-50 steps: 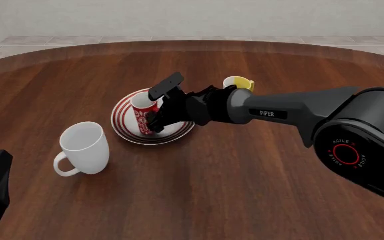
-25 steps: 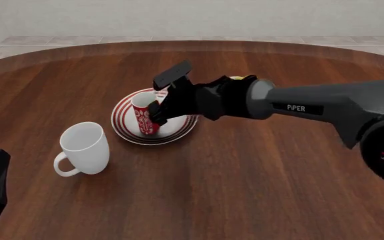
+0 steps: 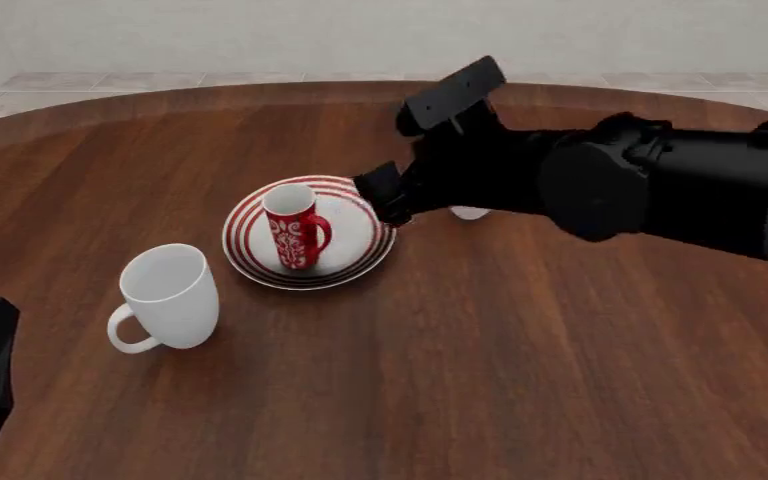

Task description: Pick up the red mug and put it on the plate

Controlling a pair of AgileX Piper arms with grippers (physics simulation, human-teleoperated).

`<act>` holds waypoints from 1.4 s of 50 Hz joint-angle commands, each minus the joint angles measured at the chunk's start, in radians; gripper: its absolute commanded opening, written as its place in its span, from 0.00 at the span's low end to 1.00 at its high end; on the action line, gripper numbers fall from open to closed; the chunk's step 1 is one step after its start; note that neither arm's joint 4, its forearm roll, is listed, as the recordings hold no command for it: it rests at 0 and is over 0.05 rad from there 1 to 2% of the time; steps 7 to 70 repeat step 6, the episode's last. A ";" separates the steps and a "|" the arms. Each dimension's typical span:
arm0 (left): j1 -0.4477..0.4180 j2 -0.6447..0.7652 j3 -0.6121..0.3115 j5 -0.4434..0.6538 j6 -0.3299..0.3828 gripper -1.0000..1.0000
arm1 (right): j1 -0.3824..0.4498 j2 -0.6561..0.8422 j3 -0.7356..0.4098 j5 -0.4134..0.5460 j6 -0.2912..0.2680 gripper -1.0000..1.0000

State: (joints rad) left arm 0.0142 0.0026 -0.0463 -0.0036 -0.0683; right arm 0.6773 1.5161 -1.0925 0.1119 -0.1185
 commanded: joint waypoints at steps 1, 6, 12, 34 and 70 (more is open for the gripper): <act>-0.004 -0.001 -0.003 0.001 0.012 1.00 | -0.033 -0.263 0.189 0.000 0.005 1.00; -0.005 -0.001 0.003 -0.003 0.018 1.00 | -0.059 -0.427 0.305 0.006 0.034 1.00; -0.005 -0.001 0.003 -0.003 0.018 1.00 | -0.059 -0.427 0.305 0.006 0.034 1.00; -0.005 -0.001 0.003 -0.003 0.018 1.00 | -0.059 -0.427 0.305 0.006 0.034 1.00; -0.005 -0.001 0.003 -0.003 0.018 1.00 | -0.059 -0.427 0.305 0.006 0.034 1.00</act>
